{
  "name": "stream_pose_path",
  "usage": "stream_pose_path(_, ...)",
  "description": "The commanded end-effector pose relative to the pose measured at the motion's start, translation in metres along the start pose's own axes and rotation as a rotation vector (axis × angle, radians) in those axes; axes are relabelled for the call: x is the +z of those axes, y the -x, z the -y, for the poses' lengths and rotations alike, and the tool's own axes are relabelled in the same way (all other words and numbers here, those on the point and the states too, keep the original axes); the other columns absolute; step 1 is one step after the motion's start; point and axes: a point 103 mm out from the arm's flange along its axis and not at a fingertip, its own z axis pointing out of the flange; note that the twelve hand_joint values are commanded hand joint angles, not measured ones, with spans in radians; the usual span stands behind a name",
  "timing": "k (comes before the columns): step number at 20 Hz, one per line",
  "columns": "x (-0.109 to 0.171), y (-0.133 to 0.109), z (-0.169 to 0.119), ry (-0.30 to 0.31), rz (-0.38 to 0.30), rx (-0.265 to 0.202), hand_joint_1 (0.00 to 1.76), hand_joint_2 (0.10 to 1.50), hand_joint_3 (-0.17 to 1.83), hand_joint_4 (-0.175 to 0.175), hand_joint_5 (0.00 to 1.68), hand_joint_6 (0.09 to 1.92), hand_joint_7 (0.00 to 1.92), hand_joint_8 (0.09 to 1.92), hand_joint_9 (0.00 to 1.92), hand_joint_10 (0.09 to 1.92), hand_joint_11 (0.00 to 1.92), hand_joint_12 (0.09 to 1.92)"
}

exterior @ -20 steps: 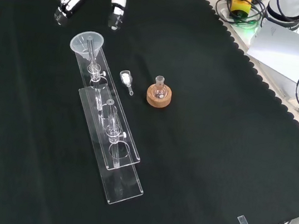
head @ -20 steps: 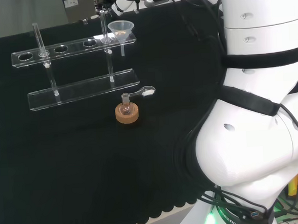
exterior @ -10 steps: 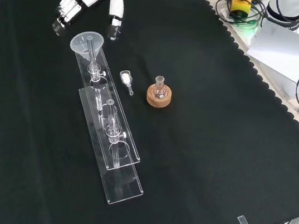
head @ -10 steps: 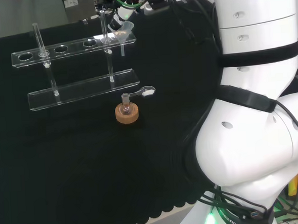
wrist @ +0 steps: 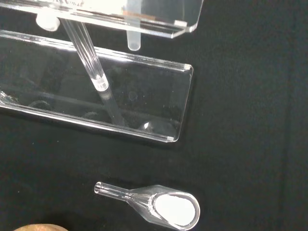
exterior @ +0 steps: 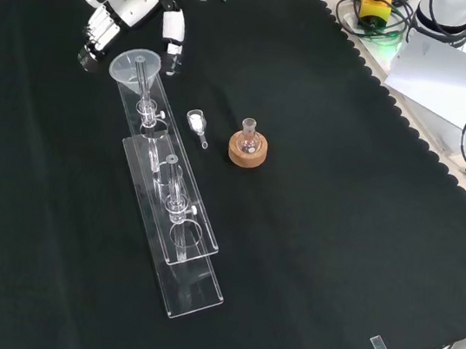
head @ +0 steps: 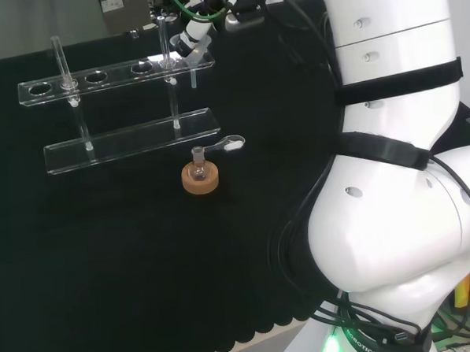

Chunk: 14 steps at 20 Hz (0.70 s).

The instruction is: Pick up the funnel from the transparent funnel stand.

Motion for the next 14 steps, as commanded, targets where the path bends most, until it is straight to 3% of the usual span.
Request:
stream_pose_path(1,0.0035,-0.0008,-0.0007,-0.008,0.004,-0.005,0.43,0.81,0.13,-0.017,0.00,0.09,0.00,0.24,0.07,0.86,0.23,1.49)
stream_pose_path(14,0.0062,-0.0018,-0.0041,-0.017,0.044,-0.004,0.44,0.81,0.12,-0.020,0.00,0.09,0.00,0.33,0.22,0.81,0.21,1.46)
